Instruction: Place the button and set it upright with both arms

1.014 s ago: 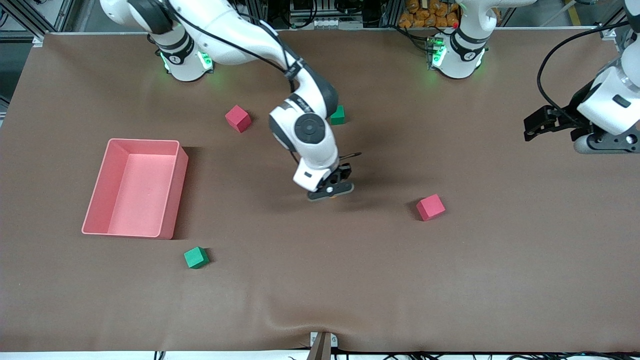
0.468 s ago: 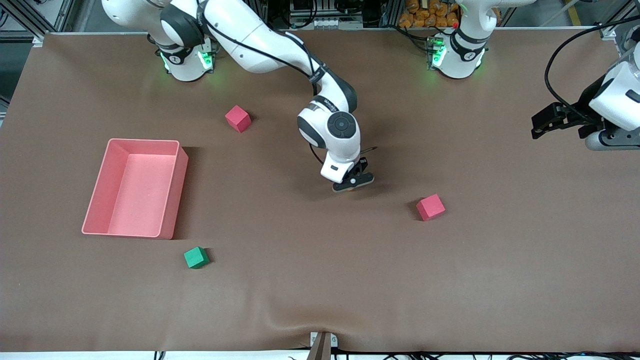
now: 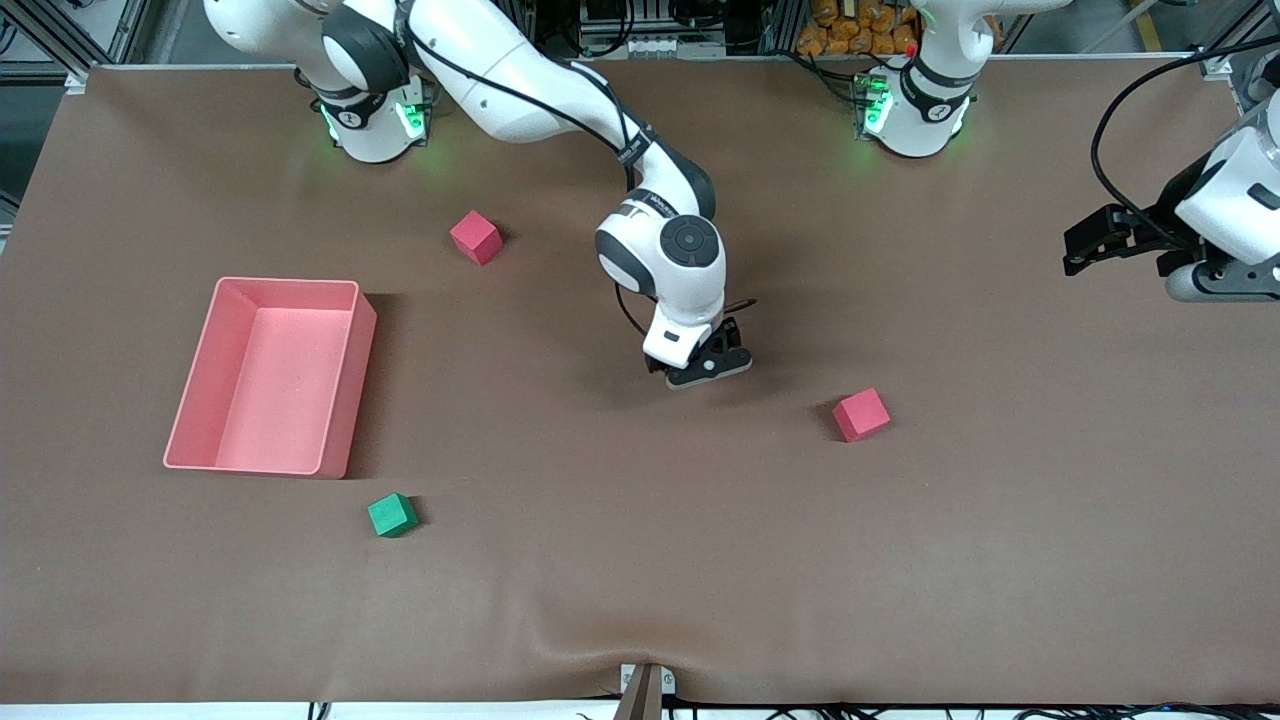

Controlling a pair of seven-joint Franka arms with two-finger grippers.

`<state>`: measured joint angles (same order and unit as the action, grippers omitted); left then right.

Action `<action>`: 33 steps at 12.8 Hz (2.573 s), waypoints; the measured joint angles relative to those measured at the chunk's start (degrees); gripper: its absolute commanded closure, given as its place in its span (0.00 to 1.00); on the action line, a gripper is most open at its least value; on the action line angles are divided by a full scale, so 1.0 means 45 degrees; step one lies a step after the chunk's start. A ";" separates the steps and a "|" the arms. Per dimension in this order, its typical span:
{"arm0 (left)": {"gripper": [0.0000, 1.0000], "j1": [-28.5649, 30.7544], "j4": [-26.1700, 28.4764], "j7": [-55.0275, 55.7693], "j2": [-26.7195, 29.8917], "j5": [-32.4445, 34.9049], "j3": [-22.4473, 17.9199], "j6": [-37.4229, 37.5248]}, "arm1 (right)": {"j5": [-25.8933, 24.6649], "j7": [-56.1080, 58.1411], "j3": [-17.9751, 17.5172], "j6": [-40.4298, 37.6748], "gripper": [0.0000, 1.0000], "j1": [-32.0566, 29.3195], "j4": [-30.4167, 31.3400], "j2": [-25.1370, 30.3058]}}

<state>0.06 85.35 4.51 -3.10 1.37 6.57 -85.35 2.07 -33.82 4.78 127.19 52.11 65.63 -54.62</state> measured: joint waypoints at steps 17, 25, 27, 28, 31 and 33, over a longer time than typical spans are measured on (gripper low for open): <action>0.00 0.0001 0.0011 -0.0013 -0.0001 -0.0390 0.0099 -0.0102 | -0.0106 0.3619 0.0265 -0.3822 0.00 -0.4973 0.4409 0.6943; 0.00 -0.0225 0.0160 0.0003 -0.0544 -0.0397 0.0178 -0.0037 | -0.0573 0.8538 0.0278 -0.5804 0.00 -0.8799 0.5954 1.0854; 0.00 -0.0818 0.0161 0.0018 -0.0970 -0.0397 0.0188 -0.0237 | -0.0573 0.8563 0.0265 -0.6806 0.00 -0.9290 0.5982 1.1806; 0.00 -0.1323 0.0159 0.0189 -0.1158 -0.0388 0.0193 -0.0461 | -0.0573 0.8731 0.0264 -0.7231 0.00 -0.9599 0.5994 1.2208; 0.00 -0.2409 0.0119 0.2170 -0.1705 -0.0367 0.0224 -0.0636 | -0.0569 0.9929 0.0260 -0.8074 0.00 -1.0433 0.6002 1.3012; 0.00 -0.3294 0.0002 0.4372 -0.2407 -0.0367 0.0233 -0.0687 | -0.0568 1.0097 0.0223 -0.8842 0.00 -1.0604 0.5854 1.3197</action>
<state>-14.77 85.36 24.19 -13.93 -0.28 7.62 -88.45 -0.49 11.61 5.78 87.40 4.40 91.97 4.76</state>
